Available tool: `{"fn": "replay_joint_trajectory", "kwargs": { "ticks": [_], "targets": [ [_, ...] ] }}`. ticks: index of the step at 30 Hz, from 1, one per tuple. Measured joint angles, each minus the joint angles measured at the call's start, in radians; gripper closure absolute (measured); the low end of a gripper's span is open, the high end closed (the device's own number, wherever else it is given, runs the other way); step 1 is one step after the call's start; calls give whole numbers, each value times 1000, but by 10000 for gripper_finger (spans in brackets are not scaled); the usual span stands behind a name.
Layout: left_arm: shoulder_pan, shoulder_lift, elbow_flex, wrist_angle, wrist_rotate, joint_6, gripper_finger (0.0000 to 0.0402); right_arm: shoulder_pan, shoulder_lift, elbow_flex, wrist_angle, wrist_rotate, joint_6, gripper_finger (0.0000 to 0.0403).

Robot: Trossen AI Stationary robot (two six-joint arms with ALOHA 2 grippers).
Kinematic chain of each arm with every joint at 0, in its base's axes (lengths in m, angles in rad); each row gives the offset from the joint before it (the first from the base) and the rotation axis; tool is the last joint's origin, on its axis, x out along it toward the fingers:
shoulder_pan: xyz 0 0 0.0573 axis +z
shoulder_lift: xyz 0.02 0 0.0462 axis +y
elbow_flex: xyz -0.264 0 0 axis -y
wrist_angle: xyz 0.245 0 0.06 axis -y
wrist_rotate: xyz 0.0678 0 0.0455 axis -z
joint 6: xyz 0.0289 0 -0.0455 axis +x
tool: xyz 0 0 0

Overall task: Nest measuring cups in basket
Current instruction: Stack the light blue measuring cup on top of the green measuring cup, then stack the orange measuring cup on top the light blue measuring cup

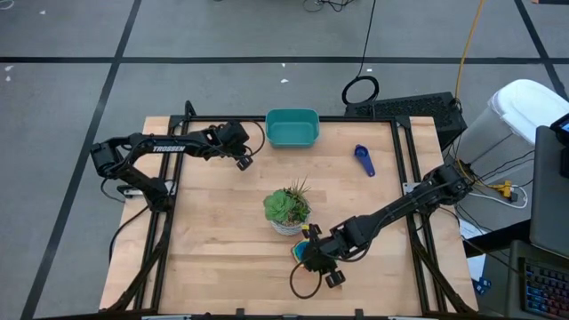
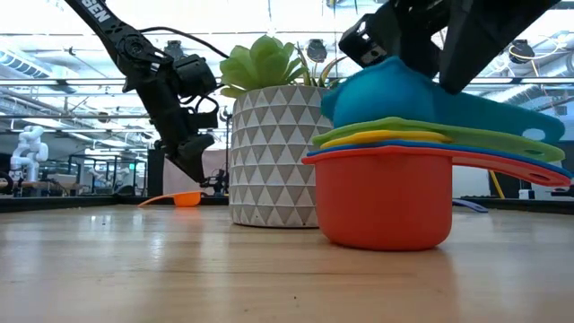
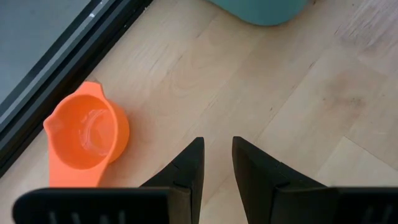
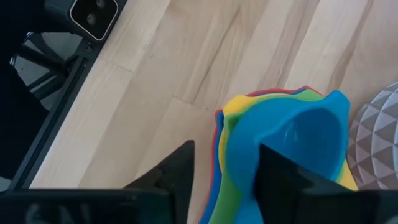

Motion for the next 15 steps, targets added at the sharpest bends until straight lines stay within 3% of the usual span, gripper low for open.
{"fn": "replay_joint_trajectory", "kwargs": {
  "ticks": [7,15],
  "targets": [
    [0,0,0,0,6,1,314,-7,0,-6,29,2,5,228],
    [0,0,0,-9,10,23,314,-18,-11,-18,-14,32,-2,228]
  ]
}}
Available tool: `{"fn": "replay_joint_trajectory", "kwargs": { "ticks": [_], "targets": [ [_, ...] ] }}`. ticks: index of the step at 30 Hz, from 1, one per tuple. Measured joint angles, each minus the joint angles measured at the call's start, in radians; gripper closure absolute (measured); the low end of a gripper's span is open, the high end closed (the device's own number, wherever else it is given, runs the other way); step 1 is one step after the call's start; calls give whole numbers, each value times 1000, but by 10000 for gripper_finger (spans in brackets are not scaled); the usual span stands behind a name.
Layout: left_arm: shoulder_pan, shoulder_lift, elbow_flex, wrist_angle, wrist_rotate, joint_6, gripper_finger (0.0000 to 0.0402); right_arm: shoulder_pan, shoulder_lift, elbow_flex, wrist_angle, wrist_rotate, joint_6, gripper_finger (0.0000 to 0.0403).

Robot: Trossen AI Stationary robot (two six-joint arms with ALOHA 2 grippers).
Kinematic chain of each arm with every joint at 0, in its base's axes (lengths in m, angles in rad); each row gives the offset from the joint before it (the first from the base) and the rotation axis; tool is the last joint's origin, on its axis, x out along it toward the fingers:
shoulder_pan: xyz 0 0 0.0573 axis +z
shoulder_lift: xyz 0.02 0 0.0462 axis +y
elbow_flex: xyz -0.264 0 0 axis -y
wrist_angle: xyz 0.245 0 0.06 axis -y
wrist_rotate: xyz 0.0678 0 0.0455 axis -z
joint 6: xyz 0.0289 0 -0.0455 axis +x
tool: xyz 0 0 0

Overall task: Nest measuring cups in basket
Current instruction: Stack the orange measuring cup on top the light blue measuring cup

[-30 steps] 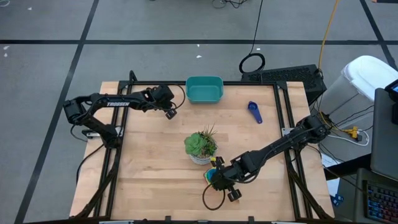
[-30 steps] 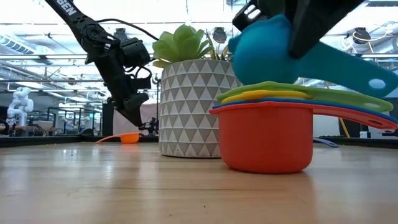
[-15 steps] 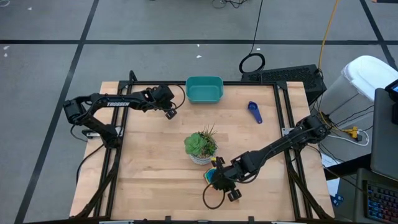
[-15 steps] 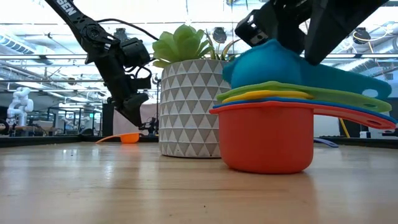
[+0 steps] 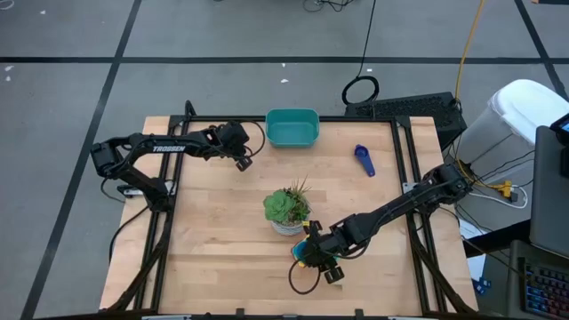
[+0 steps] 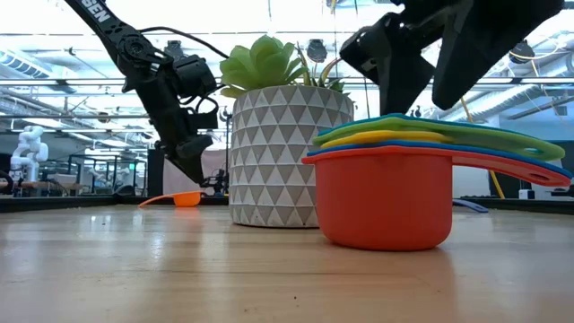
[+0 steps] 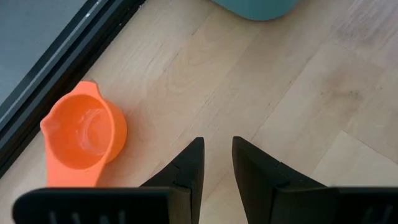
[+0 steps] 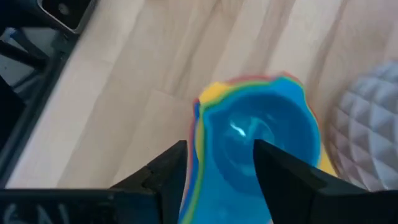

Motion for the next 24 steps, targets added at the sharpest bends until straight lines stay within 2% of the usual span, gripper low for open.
{"fn": "replay_joint_trajectory", "kwargs": {
  "ticks": [11,18,21,24],
  "targets": [
    [0,0,0,3,-2,35,314,-2,-180,0,-182,132,73,229],
    [1,0,0,-2,-34,36,314,0,-268,-1,-482,316,194,229],
    [1,0,0,-4,-36,35,314,-1,-306,-44,-575,387,286,229],
    [-1,0,0,-6,-29,34,314,-11,-362,-142,-580,416,368,229]
  ]
}}
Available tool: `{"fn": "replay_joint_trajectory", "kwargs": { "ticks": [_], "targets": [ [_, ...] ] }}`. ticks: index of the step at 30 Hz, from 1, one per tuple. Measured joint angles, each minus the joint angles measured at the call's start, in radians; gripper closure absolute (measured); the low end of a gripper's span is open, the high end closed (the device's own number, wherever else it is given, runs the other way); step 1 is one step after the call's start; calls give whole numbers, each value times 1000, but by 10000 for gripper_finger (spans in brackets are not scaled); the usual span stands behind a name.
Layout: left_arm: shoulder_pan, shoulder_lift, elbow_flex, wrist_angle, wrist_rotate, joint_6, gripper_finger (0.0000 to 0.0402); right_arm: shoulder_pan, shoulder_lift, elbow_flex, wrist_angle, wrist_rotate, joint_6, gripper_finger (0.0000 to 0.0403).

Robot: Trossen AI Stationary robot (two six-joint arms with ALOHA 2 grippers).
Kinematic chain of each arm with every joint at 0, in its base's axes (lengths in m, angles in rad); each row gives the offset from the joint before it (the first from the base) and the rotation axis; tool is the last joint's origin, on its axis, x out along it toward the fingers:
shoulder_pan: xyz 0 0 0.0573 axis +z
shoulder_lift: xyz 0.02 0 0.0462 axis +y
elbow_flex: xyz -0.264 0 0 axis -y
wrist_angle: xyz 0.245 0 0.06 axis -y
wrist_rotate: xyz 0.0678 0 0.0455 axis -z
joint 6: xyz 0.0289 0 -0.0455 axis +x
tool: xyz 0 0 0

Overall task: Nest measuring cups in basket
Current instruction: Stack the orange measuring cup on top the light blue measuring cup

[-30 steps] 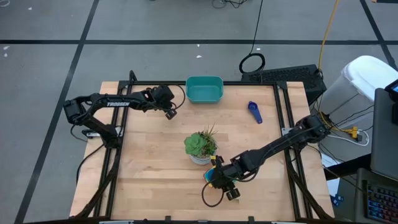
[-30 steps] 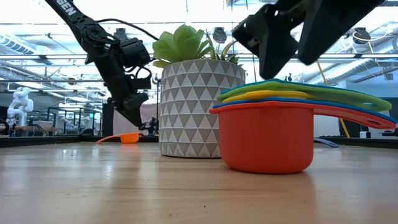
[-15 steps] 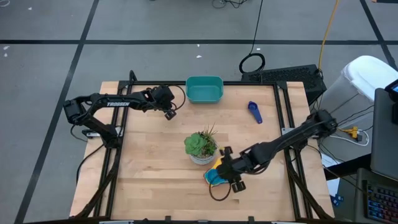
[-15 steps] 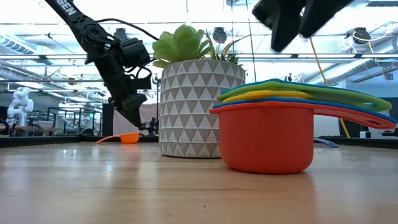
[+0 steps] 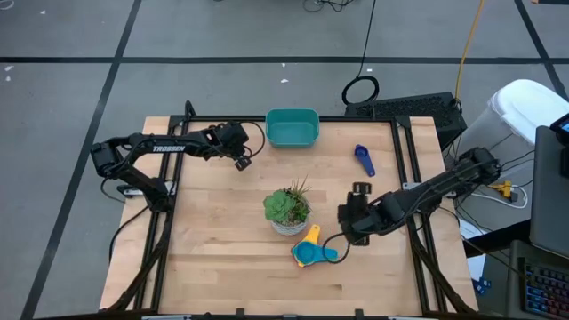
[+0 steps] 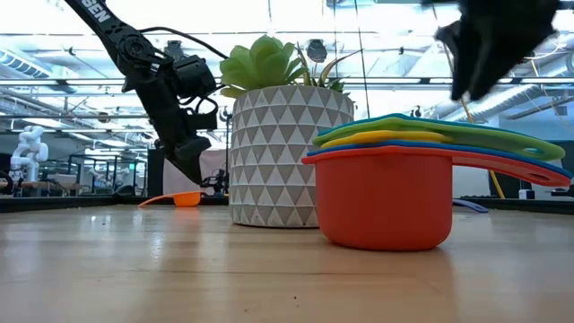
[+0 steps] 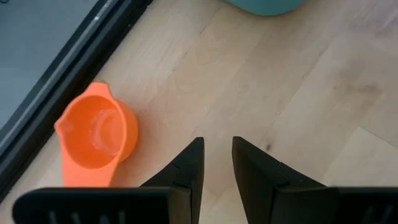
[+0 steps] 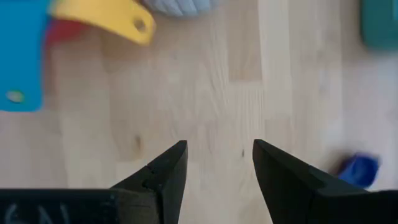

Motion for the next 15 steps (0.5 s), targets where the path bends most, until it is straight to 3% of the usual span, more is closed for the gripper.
{"fn": "replay_joint_trajectory", "kwargs": {
  "ticks": [7,15],
  "targets": [
    [3,0,0,-29,0,7,314,-45,-153,-293,128,-5,176,229],
    [49,0,39,-68,-101,28,314,-100,-295,-523,389,-48,194,229]
  ]
}}
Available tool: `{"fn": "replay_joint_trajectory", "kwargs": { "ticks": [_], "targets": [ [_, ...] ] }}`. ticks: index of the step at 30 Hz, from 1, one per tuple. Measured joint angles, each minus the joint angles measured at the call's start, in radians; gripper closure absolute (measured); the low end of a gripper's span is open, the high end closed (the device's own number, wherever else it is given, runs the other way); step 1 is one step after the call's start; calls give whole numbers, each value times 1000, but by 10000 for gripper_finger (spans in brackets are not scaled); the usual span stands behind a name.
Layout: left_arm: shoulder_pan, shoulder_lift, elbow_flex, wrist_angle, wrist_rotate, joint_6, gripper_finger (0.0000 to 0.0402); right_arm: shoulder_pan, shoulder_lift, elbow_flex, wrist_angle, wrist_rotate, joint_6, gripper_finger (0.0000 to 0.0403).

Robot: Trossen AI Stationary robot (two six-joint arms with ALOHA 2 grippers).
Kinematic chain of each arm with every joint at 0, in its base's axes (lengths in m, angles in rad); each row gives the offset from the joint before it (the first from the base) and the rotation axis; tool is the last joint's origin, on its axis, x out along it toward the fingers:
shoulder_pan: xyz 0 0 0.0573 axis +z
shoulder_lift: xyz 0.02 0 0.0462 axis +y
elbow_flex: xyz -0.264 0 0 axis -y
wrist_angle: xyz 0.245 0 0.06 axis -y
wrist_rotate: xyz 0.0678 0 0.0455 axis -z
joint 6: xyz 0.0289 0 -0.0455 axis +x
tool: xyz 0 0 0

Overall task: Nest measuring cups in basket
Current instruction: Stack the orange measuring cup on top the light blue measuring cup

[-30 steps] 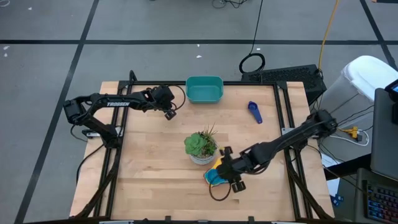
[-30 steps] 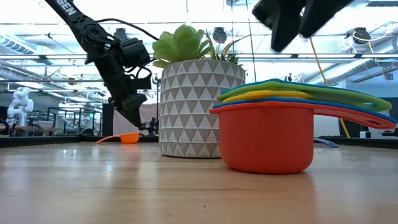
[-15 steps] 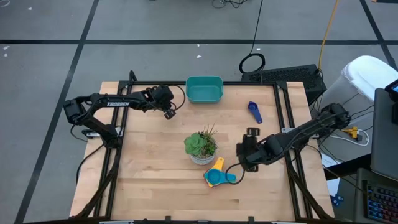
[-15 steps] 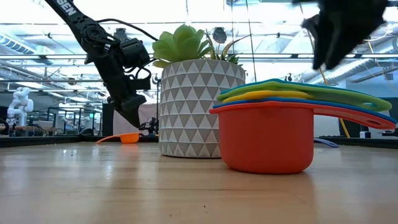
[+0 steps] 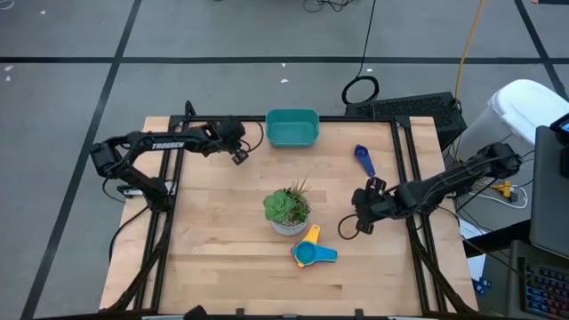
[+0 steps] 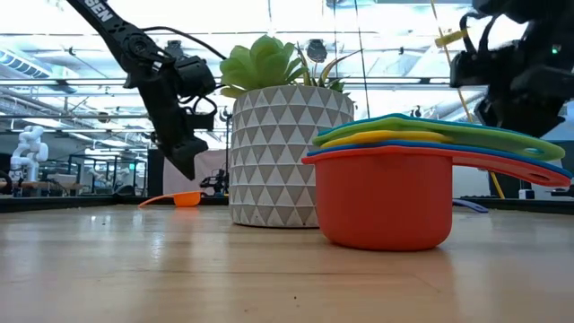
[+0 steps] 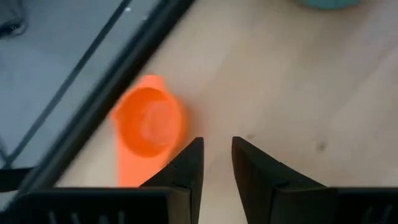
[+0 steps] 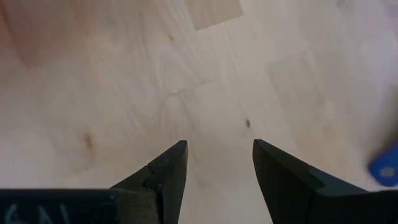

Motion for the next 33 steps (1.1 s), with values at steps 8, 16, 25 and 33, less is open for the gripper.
{"fn": "replay_joint_trajectory", "kwargs": {
  "ticks": [8,16,25,33],
  "targets": [
    [77,0,73,-160,16,114,314,-35,-68,-62,26,-17,-12,229],
    [130,2,75,-192,128,218,313,-43,-82,-67,65,-18,-31,229],
    [160,42,76,-183,177,339,313,-42,-82,-67,70,-37,-30,229],
    [171,168,76,-97,45,432,313,-42,-82,-67,79,-39,-29,229]
  ]
}}
